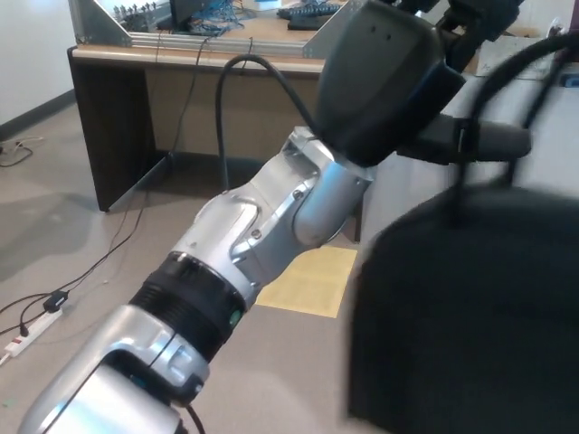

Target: A person hands over a black lunchbag to the robot and the robot uses its left hand to grab the strips of the lunchbag, the gives it back to the person.

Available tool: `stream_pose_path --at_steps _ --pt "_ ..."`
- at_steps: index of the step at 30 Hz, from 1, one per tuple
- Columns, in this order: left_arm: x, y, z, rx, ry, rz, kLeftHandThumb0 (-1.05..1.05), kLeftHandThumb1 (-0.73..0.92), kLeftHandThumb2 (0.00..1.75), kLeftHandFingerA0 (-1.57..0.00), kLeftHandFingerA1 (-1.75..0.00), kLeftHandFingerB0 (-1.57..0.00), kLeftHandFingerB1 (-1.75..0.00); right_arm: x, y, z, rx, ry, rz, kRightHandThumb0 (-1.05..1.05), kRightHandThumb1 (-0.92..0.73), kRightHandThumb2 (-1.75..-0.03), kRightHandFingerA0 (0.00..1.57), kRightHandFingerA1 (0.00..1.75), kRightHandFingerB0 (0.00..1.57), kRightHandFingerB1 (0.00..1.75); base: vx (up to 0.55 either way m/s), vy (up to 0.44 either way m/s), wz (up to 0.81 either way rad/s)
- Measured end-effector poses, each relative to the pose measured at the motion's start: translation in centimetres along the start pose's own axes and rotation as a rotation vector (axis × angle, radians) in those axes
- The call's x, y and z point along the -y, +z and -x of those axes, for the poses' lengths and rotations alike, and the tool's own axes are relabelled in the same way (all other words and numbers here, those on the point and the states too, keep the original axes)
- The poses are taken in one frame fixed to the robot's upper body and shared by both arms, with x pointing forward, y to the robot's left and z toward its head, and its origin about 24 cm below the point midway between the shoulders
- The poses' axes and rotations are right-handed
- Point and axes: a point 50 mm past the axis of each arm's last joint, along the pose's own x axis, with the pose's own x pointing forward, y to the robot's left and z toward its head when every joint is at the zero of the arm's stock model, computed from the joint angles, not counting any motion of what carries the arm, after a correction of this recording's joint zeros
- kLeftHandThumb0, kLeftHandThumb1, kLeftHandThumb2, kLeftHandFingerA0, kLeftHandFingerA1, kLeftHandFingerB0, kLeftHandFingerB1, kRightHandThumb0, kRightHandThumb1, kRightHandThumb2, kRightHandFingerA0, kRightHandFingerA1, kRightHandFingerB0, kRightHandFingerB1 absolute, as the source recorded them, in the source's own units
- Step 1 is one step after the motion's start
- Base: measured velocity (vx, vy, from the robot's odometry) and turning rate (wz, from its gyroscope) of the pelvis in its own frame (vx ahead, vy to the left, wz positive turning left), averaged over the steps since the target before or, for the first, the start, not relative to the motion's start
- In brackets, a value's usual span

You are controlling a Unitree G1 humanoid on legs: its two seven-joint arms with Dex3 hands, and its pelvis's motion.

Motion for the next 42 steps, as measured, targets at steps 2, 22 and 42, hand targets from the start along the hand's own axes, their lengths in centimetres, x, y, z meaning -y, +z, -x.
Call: stream_pose_path --at_steps 2,22,42 --pt "-0.3 0.1 0.2 0.005 -0.013 0.003 -1.04 0.69 0.61 0.0 0.0 0.0 0.0 0.0 0.0 0.0 0.0 0.0 0.0 -0.6 -0.69 -1.07 0.5 0.6 0.48 0.57 0.0 0.0 0.0" --pt "-7.0 -2.6 12.5 -0.255 -0.128 -0.028 -0.9 0.55 0.9 -0.05 -0.02 -0.12 -0.07 0.1 0.3 -0.3 0.01 -0.003 0.0 -0.58 -0.81 -0.65 0.54 0.43 0.55 0.42 0.0 0.0 0.0" --pt "-8.2 1.1 42.1 -1.229 -0.536 0.107 -0.75 0.49 0.86 0.0 -0.37 -0.17 -0.4 0.3 0.4 -0.4 0.011 -0.03 -0.004 -0.59 -0.67 -1.05 0.5 0.6 0.47 0.56 0.0 0.0 0.0"
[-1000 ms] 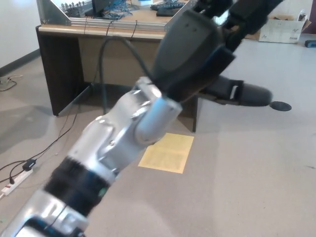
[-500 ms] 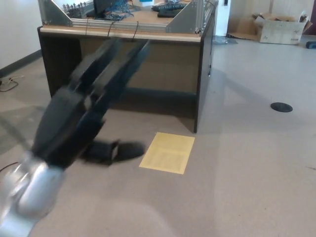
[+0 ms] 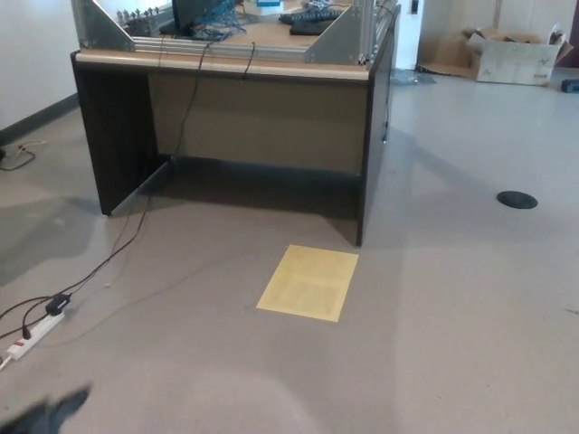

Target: A person hands over a black lunchbag to the robot and the robot uses its left hand to grab the strips of the lunchbag, the gives it back to the person.

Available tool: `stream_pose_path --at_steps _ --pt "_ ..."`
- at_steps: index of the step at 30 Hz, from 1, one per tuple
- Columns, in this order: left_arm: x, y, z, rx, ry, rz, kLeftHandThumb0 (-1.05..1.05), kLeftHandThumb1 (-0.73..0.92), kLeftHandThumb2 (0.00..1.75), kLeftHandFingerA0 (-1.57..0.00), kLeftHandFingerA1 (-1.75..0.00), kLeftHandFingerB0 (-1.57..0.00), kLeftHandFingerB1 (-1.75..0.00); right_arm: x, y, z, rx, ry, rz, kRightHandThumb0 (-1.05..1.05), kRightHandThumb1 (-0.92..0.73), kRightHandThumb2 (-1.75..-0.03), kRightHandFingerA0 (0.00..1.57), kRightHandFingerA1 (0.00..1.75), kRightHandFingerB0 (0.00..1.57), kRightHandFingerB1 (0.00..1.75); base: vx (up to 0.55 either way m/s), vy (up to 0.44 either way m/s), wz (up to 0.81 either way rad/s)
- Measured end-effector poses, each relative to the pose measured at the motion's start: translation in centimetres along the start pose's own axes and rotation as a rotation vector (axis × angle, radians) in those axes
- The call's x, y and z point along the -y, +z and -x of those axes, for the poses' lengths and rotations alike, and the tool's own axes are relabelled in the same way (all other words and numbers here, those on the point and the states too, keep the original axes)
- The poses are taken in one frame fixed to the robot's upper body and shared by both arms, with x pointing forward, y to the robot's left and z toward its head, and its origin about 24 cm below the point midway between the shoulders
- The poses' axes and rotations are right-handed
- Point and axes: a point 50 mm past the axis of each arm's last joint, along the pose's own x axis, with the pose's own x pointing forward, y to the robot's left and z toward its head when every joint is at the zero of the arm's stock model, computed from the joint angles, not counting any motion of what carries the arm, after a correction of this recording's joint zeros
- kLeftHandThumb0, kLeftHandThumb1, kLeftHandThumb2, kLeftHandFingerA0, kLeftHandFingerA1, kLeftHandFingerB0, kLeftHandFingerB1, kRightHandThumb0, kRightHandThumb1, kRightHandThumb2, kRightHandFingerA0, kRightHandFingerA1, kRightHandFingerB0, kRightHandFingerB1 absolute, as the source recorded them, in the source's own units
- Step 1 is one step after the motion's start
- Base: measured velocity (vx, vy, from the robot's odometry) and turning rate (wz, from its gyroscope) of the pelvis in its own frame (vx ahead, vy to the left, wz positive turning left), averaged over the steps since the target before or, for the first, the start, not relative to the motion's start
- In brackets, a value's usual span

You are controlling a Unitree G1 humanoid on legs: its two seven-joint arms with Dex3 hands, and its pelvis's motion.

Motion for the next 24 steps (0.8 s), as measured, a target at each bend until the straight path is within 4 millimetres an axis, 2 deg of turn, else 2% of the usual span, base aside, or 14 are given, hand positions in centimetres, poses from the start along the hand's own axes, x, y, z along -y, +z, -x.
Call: stream_pose_path --at_steps 2,3,4,7,8,10,12,14,15,16,18,19,21,24 --pt "0.6 -1.7 1.4 -0.085 -0.022 0.007 -0.76 0.5 0.81 -0.07 -0.36 -0.1 -0.32 0.0 0.0 0.0 -0.002 -0.002 0.0 -0.58 -0.67 -1.05 0.5 0.6 0.47 0.56 0.0 0.0 0.0" --pt "0.8 -2.6 2.1 -0.127 -0.029 0.011 -0.73 0.56 0.61 -0.1 -0.26 -0.14 -0.25 -0.1 -0.1 0.0 -0.004 -0.004 -0.002 -0.6 -0.81 -0.65 0.55 0.44 0.55 0.43 0.0 0.0 0.0" --pt "1.0 -3.3 2.8 -0.164 -0.032 0.016 -0.74 0.55 0.61 -0.1 -0.27 -0.14 -0.25 -0.1 -0.1 0.0 -0.006 -0.004 -0.003 -0.58 -0.67 -1.05 0.51 0.6 0.46 0.56 0.0 0.0 0.0" --pt "1.3 -5.0 4.4 -0.251 -0.033 0.036 -0.74 0.56 0.6 -0.1 -0.27 -0.15 -0.26 -0.2 -0.2 0.1 -0.014 -0.01 -0.005 -0.59 -0.68 -1.05 0.5 0.6 0.46 0.56 0.0 0.0 0.0" --pt "1.4 -5.4 4.8 -0.271 -0.033 0.043 -0.75 0.49 0.85 0.0 -0.31 -0.15 -0.36 -0.2 -0.3 0.2 -0.017 -0.013 -0.004 -0.6 -0.81 -0.65 0.54 0.43 0.54 0.41 0.0 0.0 0.0" --pt "1.6 -5.7 5.0 -0.29 -0.03 0.055 -0.78 0.5 0.85 0.0 -0.35 -0.16 -0.38 0.0 -0.4 0.2 -0.02 -0.017 0.0 -0.61 -0.82 -0.66 0.54 0.43 0.54 0.42 0.0 0.0 0.0" --pt "1.6 -5.9 4.8 -0.296 -0.015 0.074 -0.36 0.28 0.89 -0.01 -0.49 0.0 -0.47 0.2 -0.4 0.2 -0.021 -0.024 0.006 -0.6 -0.81 -0.65 0.56 0.45 0.55 0.43 0.0 0.0 0.0" --pt "1.6 -5.8 4.4 -0.29 0.0 0.088 -0.36 0.28 0.89 -0.01 -0.49 0.0 -0.47 0.3 -0.4 0.1 -0.018 -0.032 0.009 -0.58 -0.67 -1.05 0.51 0.61 0.47 0.57 0.0 0.0 0.0" --pt "1.6 -5.8 4.3 -0.286 0.005 0.094 -0.36 0.28 0.89 -0.01 -0.49 0.0 -0.47 0.4 -0.4 0.1 -0.018 -0.035 0.009 -0.61 -0.8 -0.65 0.57 0.45 0.56 0.43 0.0 0.0 0.0" --pt "1.6 -5.7 4.2 -0.283 0.009 0.098 -0.79 0.58 0.63 -0.11 -0.28 -0.14 -0.25 0.5 -0.4 0.1 -0.019 -0.037 0.008 -0.61 -0.8 -0.65 0.58 0.46 0.56 0.44 0.0 0.0 0.0" --pt "1.6 -5.7 4.1 -0.279 0.01 0.103 -0.88 0.56 0.86 -0.07 -0.37 -0.09 -0.35 0.5 -0.4 0.1 -0.022 -0.039 0.008 -0.61 -0.79 -0.65 0.57 0.45 0.56 0.43 0.0 0.0 0.0" --pt "1.7 -5.7 4.0 -0.278 0.009 0.103 -0.36 0.28 0.9 -0.01 -0.49 0.0 -0.47 0.6 -0.4 0.1 -0.022 -0.041 0.008 -0.6 -0.81 -0.64 0.57 0.44 0.58 0.44 0.0 0.0 0.0" --pt "1.7 -5.7 4.0 -0.278 0.008 0.104 -0.36 0.29 0.9 0.0 -0.49 0.0 -0.47 0.6 -0.4 0.1 -0.023 -0.042 0.007 -0.59 -0.68 -1.05 0.51 0.6 0.47 0.57 0.0 0.0 0.0" --pt "1.7 -5.7 3.9 -0.276 0.012 0.11 -0.36 0.28 0.9 0.0 -0.49 0.0 -0.47 0.6 -0.5 0.1 -0.023 -0.043 0.007 -0.58 -0.67 -1.05 0.52 0.61 0.48 0.57 0.0 0.0 0.0"
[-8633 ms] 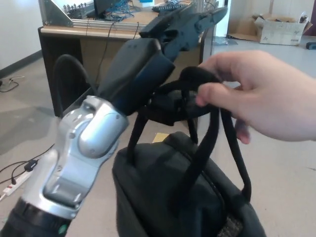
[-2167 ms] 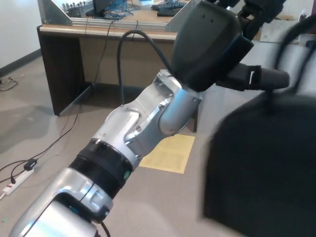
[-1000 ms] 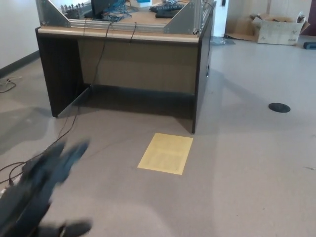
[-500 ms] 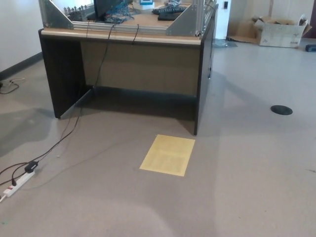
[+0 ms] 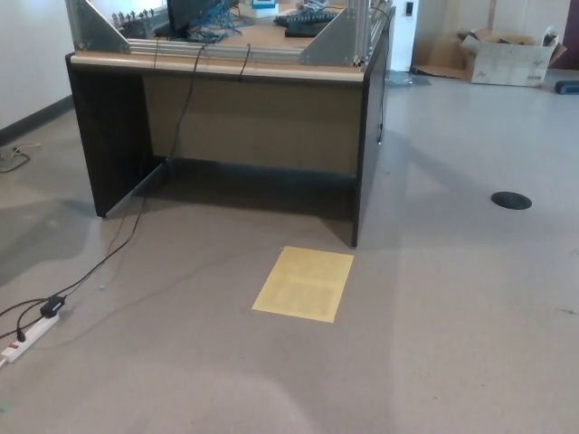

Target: A person hands over a black lunchbag to the robot and the robot uses its left hand to grab the strips of the lunchbag, the gives it back to the person.

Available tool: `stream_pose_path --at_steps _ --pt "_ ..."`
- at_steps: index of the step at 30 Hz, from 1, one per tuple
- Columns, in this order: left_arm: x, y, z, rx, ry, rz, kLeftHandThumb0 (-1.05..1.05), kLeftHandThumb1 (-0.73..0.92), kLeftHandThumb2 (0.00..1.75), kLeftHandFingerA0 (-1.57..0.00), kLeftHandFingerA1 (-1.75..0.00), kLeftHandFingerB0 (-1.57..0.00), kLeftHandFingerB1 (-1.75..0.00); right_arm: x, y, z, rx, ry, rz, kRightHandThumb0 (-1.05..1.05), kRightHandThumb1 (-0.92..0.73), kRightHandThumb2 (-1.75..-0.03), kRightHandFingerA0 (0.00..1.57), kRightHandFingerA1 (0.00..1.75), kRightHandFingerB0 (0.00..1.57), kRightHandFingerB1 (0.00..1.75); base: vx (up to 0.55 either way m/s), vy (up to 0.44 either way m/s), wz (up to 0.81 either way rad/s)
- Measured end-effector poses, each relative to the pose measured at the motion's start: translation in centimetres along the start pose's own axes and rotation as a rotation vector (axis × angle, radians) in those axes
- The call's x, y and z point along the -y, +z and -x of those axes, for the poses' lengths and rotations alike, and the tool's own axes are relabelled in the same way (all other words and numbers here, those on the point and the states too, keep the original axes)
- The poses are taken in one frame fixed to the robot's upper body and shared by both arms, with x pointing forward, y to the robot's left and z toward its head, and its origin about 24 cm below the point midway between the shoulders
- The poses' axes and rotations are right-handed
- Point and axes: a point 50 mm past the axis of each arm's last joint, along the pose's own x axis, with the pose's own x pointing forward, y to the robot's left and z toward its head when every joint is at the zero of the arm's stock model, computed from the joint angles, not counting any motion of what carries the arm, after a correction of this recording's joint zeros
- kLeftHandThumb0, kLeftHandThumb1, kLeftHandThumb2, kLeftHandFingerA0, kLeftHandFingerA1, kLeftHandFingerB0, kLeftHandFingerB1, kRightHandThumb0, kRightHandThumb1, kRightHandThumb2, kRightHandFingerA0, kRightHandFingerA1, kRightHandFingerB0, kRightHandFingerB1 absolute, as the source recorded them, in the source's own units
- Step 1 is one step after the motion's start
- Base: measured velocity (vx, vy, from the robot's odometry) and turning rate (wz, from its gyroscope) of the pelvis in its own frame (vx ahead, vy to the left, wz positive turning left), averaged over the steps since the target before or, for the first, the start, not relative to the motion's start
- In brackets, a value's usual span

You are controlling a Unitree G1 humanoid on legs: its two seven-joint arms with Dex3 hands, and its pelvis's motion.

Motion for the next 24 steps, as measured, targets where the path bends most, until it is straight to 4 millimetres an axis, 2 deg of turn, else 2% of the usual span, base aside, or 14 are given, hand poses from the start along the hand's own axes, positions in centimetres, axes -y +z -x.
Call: stream_pose_path --at_steps 1,2,3,6,7,14,15,16,17,19,20,21,22,24 --pt "-0.03 0.04 -0.08 0.001 0.002 0.003 -0.36 0.28 0.9 0.0 -0.49 0.0 -0.47 0.02 -0.01 -0.01 -0.001 -0.002 0.0 -0.6 -0.8 -0.65 0.57 0.45 0.57 0.43 0.0 0.0 0.0" --pt "-0.06 0.08 -0.17 0.002 0.004 0.005 -0.72 0.56 0.59 -0.12 -0.28 -0.14 -0.27 0.04 -0.02 -0.02 -0.002 -0.003 0.0 -0.6 -0.8 -0.65 0.57 0.44 0.57 0.43 0.0 0.0 0.0" --pt "-0.11 0.17 -0.33 0.005 0.007 0.009 -0.36 0.29 0.89 -0.01 -0.49 0.0 -0.47 0.09 0.02 -0.07 -0.001 -0.006 -0.001 -0.58 -0.67 -1.05 0.5 0.6 0.48 0.57 0.0 0.0 0.0" --pt "-0.12 0.34 -0.53 0.01 0.009 0.018 -0.36 0.29 0.9 -0.01 -0.49 0.0 -0.47 0.26 0.1 -0.19 0.001 -0.012 0.002 -0.57 -0.66 -1.05 0.51 0.61 0.48 0.57 0.0 0.0 0.0" --pt "-0.06 0.33 -0.49 0.01 0.007 0.02 -0.36 0.29 0.9 -0.01 -0.49 0.0 -0.47 0.3 0.07 -0.16 0.0 -0.013 0.003 -0.6 -0.81 -0.65 0.57 0.45 0.56 0.43 0.0 0.0 0.0" --pt "0.35 0.21 -0.19 0.006 -0.02 0.025 -0.36 0.29 0.9 0.0 -0.49 0.0 -0.47 0.23 -0.5 0.29 -0.019 -0.01 0.008 -0.6 -0.79 -0.64 0.57 0.45 0.57 0.44 0.0 0.0 0.0" --pt "0.37 0.2 -0.18 0.006 -0.023 0.027 -0.8 0.51 0.83 -0.11 -0.39 -0.11 -0.37 0.23 -0.53 0.3 -0.02 -0.011 0.008 -0.6 -0.79 -0.65 0.57 0.45 0.57 0.44 0.0 0.0 0.0" --pt "0.38 0.17 -0.16 0.004 -0.025 0.028 -0.8 0.51 0.83 -0.11 -0.39 -0.11 -0.37 0.23 -0.54 0.31 -0.021 -0.013 0.008 -0.6 -0.79 -0.65 0.57 0.45 0.57 0.44 0.0 0.0 0.0" --pt "0.39 0.13 -0.14 0.002 -0.027 0.029 -0.36 0.29 0.9 0.0 -0.49 0.0 -0.47 0.23 -0.54 0.31 -0.021 -0.015 0.008 -0.61 -0.8 -0.65 0.57 0.45 0.56 0.43 0.0 0.0 0.0" --pt "0.4 0.08 -0.1 -0.001 -0.029 0.031 -0.36 0.28 0.9 -0.01 -0.49 0.0 -0.47 0.23 -0.53 0.3 -0.021 -0.016 0.009 -0.6 -0.8 -0.65 0.57 0.45 0.56 0.43 0.0 0.0 0.0" --pt "0.42 0.04 -0.08 -0.004 -0.032 0.032 -0.84 0.53 0.83 -0.06 -0.36 -0.09 -0.35 0.24 -0.53 0.3 -0.02 -0.016 0.009 -0.59 -0.81 -0.64 0.56 0.44 0.58 0.43 0.0 0.0 0.0" --pt "0.43 0.03 -0.07 -0.004 -0.033 0.032 -0.72 0.58 0.59 -0.13 -0.29 -0.14 -0.26 0.23 -0.53 0.3 -0.02 -0.016 0.009 -0.58 -0.81 -0.64 0.57 0.45 0.58 0.44 0.0 0.0 0.0" --pt "0.45 0.0 -0.05 -0.006 -0.035 0.034 -0.36 0.28 0.9 0.0 -0.49 0.0 -0.47 0.23 -0.52 0.3 -0.02 -0.015 0.009 -0.58 -0.81 -0.64 0.57 0.45 0.58 0.44 0.0 0.0 0.0" --pt "0.47 -0.05 -0.03 -0.009 -0.039 0.037 -0.36 0.27 0.89 0.0 -0.49 0.0 -0.47 0.21 -0.51 0.3 -0.019 -0.015 0.01 -0.58 -0.81 -0.64 0.57 0.45 0.58 0.44 0.0 0.0 0.0"
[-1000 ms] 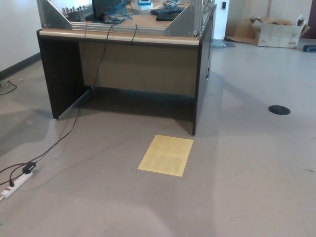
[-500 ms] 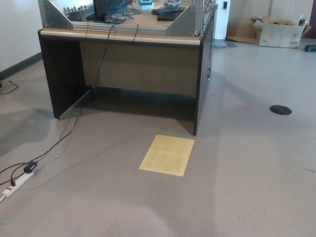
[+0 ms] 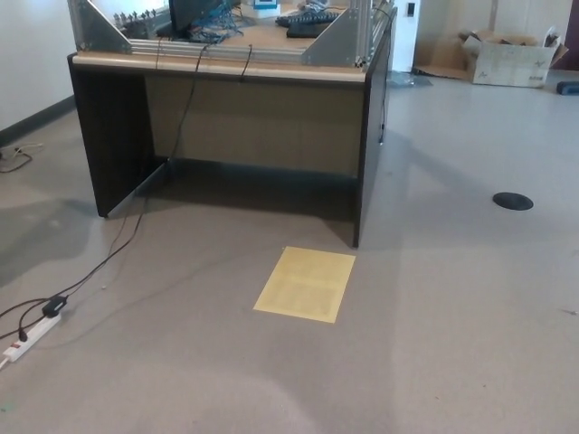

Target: A person hands over a black lunchbag to the robot and the robot uses its left hand to grab the strips of the lunchbag, the gives it back to the person.

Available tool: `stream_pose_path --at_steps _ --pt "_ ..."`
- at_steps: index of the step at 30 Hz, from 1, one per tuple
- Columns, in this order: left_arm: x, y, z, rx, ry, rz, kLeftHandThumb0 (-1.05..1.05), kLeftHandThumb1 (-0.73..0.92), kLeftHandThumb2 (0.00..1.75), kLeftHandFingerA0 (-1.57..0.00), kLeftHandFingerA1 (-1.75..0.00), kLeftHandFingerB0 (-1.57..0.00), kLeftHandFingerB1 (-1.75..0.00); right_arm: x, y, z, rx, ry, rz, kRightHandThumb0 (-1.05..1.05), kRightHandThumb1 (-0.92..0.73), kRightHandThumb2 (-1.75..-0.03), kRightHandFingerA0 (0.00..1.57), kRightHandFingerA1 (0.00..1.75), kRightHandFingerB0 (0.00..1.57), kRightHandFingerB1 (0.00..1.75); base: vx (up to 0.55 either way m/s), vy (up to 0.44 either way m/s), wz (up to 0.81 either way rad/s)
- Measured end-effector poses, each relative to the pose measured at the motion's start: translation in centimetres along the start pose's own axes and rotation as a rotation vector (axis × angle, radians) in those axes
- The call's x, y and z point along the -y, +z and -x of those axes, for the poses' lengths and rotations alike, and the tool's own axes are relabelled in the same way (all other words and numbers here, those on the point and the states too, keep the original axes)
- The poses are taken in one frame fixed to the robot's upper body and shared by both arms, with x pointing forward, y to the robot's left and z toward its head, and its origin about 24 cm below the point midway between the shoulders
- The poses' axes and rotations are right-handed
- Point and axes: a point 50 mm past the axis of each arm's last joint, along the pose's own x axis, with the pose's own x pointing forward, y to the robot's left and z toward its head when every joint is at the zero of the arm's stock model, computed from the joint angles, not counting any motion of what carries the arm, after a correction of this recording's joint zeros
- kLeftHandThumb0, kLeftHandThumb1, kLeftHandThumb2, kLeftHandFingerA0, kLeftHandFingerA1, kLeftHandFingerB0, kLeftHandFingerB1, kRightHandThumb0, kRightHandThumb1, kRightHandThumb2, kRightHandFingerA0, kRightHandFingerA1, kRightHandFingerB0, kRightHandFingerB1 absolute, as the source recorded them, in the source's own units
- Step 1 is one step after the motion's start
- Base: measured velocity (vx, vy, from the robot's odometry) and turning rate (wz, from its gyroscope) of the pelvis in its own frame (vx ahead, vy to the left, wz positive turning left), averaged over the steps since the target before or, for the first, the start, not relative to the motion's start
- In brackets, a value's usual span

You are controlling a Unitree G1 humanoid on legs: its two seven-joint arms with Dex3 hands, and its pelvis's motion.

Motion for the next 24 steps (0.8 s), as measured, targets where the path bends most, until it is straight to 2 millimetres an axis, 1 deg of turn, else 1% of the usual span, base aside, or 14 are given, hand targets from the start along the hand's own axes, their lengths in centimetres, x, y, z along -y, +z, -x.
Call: stream_pose_path --at_steps 1,2,9,10,11,15,16,21,22,23,24 --pt "0.0 0.0 0.0 0.0 -0.001 0.001 -0.36 0.27 0.89 0.0 -0.49 0.0 -0.47 0.0 0.0 0.0 0.0 0.0 0.0 -0.59 -0.79 -0.65 0.57 0.45 0.56 0.43 0.0 0.0 0.0" --pt "0.0 0.0 0.0 -0.001 -0.002 0.003 -0.36 0.27 0.89 0.0 -0.49 0.0 -0.47 0.0 0.0 0.0 0.001 0.001 0.001 -0.58 -0.67 -1.05 0.51 0.6 0.47 0.56 0.0 0.0 0.0" --pt "0.1 -0.1 0.2 -0.007 -0.017 0.011 -0.36 0.28 0.9 0.0 -0.49 0.0 -0.46 -0.1 0.1 0.0 0.002 0.003 0.001 -0.57 -0.67 -1.05 0.51 0.61 0.47 0.57 0.0 0.0 0.0" --pt "0.1 -0.2 0.3 -0.009 -0.021 0.01 -0.36 0.29 0.9 0.0 -0.49 0.0 -0.46 -0.1 0.0 0.0 0.001 0.004 0.001 -0.6 -0.81 -0.65 0.57 0.45 0.55 0.43 0.0 0.0 0.0" --pt "0.1 -0.4 0.5 -0.013 -0.026 0.007 -0.36 0.29 0.9 0.0 -0.49 0.0 -0.46 -0.2 -0.1 0.2 -0.001 0.006 0.001 -0.58 -0.67 -1.06 0.52 0.61 0.46 0.56 0.0 0.0 0.0" --pt "0.1 -0.8 1.2 -0.024 -0.046 -0.003 -0.36 0.28 0.89 0.0 -0.48 0.0 -0.46 -0.6 -0.7 0.8 -0.017 0.018 0.003 -0.58 -0.67 -1.05 0.51 0.6 0.45 0.56 0.0 0.0 0.0" --pt "0.1 -0.8 1.2 -0.024 -0.05 -0.004 -0.36 0.29 0.9 0.0 -0.49 0.0 -0.46 -0.7 -0.8 1.0 -0.019 0.019 0.003 -0.58 -0.81 -0.65 0.55 0.44 0.54 0.42 0.0 0.0 0.0" --pt "0.1 -0.7 1.4 -0.016 -0.064 -0.007 -0.36 0.29 0.9 0.0 -0.49 0.0 -0.46 -0.8 -1.0 1.3 -0.018 0.017 0.001 -0.56 -0.81 -0.65 0.54 0.44 0.52 0.41 0.0 0.0 0.0" --pt "0.1 -0.7 1.4 -0.013 -0.065 -0.008 -0.36 0.29 0.9 0.0 -0.49 0.0 -0.47 -0.8 -0.9 1.3 -0.015 0.014 0.003 -0.56 -0.8 -0.64 0.52 0.44 0.49 0.41 0.0 0.0 0.0" --pt "0.1 -0.6 1.3 -0.011 -0.066 -0.009 -0.36 0.3 0.91 -0.01 -0.49 0.0 -0.47 -0.8 -0.9 1.3 -0.013 0.012 0.003 -0.56 -0.79 -0.63 0.46 0.42 0.42 0.38 0.0 0.0 0.0" --pt "0.1 -0.6 1.3 -0.01 -0.068 -0.009 -0.36 0.3 0.91 -0.01 -0.49 0.0 -0.47 -0.8 -0.9 1.3 -0.012 0.011 0.004 -0.56 -0.79 -0.63 0.46 0.42 0.42 0.38 0.0 0.0 0.0"
